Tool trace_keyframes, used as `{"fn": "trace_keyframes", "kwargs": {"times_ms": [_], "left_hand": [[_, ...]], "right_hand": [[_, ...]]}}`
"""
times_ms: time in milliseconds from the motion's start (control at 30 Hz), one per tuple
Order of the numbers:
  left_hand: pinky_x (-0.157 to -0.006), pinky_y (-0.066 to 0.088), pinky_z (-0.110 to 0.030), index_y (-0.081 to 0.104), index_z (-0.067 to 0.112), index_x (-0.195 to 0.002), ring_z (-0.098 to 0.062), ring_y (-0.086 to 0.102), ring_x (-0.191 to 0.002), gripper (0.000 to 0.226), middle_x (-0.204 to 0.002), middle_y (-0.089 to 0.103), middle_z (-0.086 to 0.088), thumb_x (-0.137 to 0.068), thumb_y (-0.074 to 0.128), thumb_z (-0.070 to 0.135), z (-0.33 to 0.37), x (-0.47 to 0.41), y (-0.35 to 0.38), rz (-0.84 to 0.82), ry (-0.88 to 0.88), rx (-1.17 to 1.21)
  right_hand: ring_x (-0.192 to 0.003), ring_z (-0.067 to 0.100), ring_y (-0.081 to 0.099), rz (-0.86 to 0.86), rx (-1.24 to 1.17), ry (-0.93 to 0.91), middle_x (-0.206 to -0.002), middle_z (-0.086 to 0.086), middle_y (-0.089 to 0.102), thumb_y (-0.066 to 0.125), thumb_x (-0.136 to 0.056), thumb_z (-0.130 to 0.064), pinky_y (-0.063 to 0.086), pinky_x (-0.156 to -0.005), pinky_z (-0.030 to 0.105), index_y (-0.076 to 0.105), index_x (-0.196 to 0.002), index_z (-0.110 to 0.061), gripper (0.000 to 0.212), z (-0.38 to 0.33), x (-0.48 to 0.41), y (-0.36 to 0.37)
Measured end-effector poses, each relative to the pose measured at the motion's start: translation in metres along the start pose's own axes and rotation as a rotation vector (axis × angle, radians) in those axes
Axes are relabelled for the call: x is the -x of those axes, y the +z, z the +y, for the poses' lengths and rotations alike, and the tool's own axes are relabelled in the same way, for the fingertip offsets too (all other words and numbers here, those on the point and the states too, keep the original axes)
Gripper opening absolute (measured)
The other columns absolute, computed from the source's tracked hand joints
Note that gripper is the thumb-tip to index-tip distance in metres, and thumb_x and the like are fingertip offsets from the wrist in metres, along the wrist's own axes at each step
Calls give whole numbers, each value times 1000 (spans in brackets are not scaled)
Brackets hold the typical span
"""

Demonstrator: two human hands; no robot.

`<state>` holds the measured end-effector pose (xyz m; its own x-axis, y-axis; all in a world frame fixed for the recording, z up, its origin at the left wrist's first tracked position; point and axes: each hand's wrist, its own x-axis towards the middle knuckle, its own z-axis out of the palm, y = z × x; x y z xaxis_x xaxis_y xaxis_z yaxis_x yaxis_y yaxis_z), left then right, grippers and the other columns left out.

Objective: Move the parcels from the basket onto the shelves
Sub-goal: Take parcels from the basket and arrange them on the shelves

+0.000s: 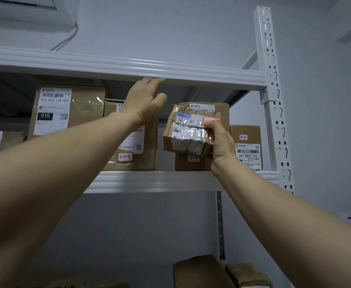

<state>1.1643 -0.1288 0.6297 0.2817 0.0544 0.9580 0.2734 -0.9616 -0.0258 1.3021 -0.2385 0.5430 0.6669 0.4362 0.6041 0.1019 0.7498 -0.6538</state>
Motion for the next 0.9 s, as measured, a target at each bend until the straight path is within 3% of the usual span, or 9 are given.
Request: {"fn": "trace_keyframes", "kwargs": {"times_ms": [167, 267, 367, 467, 600, 633, 700, 800, 900], "left_hand": [[-88, 37, -25, 45, 14, -138, -17, 49, -118, 59, -131, 54, -5, -89, 40, 46, 29, -2, -16, -121, 130, 34], [-95, 44, -31, 45, 11, -138, -21, 51, -119, 55, -131, 54, -8, -91, 58, 36, 33, -4, -19, -237, -80, 253], [-93, 45, -36, 60, 14, -123, -27, 55, -114, 48, -120, 60, -9, -81, 66, 37, 38, -7, -30, -365, -287, 512], [-85, 50, -36, 65, 21, -115, -22, 60, -100, 38, -107, 64, -6, -81, 66, 36, 41, -5, -40, -549, -363, 539], [-84, 54, -37, 63, 18, -115, -19, 62, -89, 29, -95, 66, -5, -86, 60, 21, 43, -6, -42, -470, -373, 585], [-81, 56, -36, 62, 18, -116, -18, 63, -86, 30, -95, 67, -5, -86, 60, 18, 42, -6, -44, -447, -370, 597], [-79, 57, -37, 60, 13, -116, -19, 67, -83, 32, -98, 70, -8, -84, 62, 15, 38, -9, -46, -392, -373, 618], [-86, 55, -43, 59, 17, -105, -25, 68, -85, 27, -110, 66, -16, -80, 68, 14, 33, -14, -49, -257, -398, 620], [-82, 54, -31, 35, 20, -144, -18, 65, -95, 80, -122, 57, -8, -75, 75, 22, 27, -20, -48, -154, -421, 578]], "right_hand": [[-83, 23, 71, 6, -62, -24, -95, 8, 73, 71, -78, -30, 60, -69, 39, 62, -116, -11, 44, -12, -7, 7], [-78, 16, 68, 7, -60, -63, -94, 5, 71, 67, -82, -30, 54, -58, 26, 61, -116, -12, 39, -18, -9, 7], [-90, 19, 68, -11, -88, -71, -102, 5, 72, 66, -83, -33, 54, -69, 29, 60, -121, -14, 42, -19, -12, 6], [-94, 22, 69, -66, -113, -76, -105, 7, 72, 64, -85, -33, 56, -77, 34, 59, -121, -15, 41, -20, -14, 8], [-80, 14, 63, -144, -77, -131, -85, -4, 72, 43, -96, -41, 47, -63, 22, 65, -110, -16, 36, -30, -26, 6], [-80, 13, 59, -92, -20, -145, -84, -5, 70, 40, -98, -38, 41, -60, 20, 64, -114, -13, 38, -33, -35, 5], [-105, 20, 57, 8, 301, -210, -117, 2, 63, 40, -99, -24, 41, -70, 20, 51, -133, -7, 39, -39, -53, 0], [-137, 22, 34, -6, 849, -389, -149, 7, 37, 40, -92, 1, 32, -111, 33, 36, -145, -11, 54, -42, -73, -7], [-145, 24, 18, -62, 1187, -546, -156, 9, 27, 38, -90, 4, 15, -119, 37, 27, -149, -8, 61, -46, -89, 1]]}}
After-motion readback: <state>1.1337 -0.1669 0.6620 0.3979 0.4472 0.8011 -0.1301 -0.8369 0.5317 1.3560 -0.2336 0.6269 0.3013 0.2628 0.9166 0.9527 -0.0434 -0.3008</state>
